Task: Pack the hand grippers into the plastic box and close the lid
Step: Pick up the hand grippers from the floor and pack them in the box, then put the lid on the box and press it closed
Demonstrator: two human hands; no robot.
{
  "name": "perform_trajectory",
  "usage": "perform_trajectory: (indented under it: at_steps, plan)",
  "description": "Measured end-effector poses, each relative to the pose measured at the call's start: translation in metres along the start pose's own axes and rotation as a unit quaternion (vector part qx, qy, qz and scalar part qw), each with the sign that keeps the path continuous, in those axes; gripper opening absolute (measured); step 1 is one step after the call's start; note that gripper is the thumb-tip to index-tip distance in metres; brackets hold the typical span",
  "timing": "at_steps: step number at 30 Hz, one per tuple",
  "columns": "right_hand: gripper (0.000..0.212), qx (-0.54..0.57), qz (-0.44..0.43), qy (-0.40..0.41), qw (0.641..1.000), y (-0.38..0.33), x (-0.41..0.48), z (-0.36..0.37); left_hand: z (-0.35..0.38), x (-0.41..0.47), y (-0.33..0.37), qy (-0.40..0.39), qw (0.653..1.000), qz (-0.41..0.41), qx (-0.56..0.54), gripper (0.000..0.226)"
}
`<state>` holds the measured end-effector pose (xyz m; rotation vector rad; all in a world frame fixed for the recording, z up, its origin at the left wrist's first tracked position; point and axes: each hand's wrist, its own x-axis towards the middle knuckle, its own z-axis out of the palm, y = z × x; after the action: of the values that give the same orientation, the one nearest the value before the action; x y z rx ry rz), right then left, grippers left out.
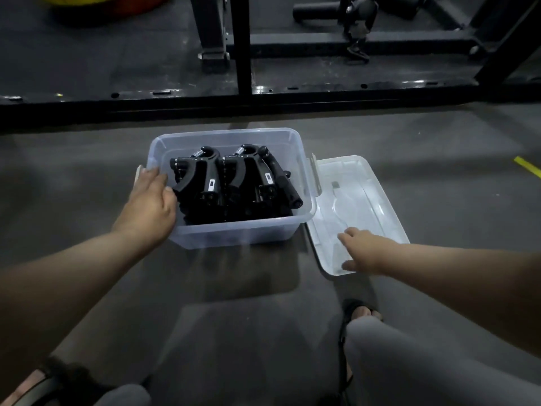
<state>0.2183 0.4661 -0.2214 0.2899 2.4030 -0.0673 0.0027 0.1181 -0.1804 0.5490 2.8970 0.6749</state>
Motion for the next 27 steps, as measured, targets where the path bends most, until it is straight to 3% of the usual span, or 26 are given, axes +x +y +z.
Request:
perform_trajectory:
  at_steps: [5, 10, 13, 17, 22, 27]
  plan:
    - [0.061, -0.081, -0.086, 0.045, 0.992, -0.020, 0.010, 0.008, 0.000, 0.002, -0.005, 0.023, 1.000, 0.000, -0.010, 0.048]
    - [0.054, -0.011, -0.012, 0.012, 1.000, -0.025, 0.028, 0.006, 0.000, 0.007, -0.010, 0.028, 1.000, 0.000, -0.008, 0.048]
    - [0.075, -0.040, 0.001, -0.021, 0.999, -0.026, 0.035, 0.007, 0.001, 0.010, -0.010, 0.024, 1.000, -0.004, -0.011, 0.048]
    - [0.092, -0.195, -0.045, -0.004, 0.980, -0.026, 0.039, 0.015, 0.005, 0.009, -0.011, 0.037, 0.999, 0.001, -0.031, 0.047]
    - [0.077, -0.218, -0.091, 0.019, 0.972, -0.019, 0.038, 0.017, 0.001, 0.012, -0.011, 0.056, 0.997, 0.015, -0.049, 0.043]
    - [0.050, -0.194, -0.116, -0.045, 0.973, -0.023, 0.034, 0.011, 0.001, 0.019, -0.011, 0.057, 0.997, 0.025, -0.040, 0.047]
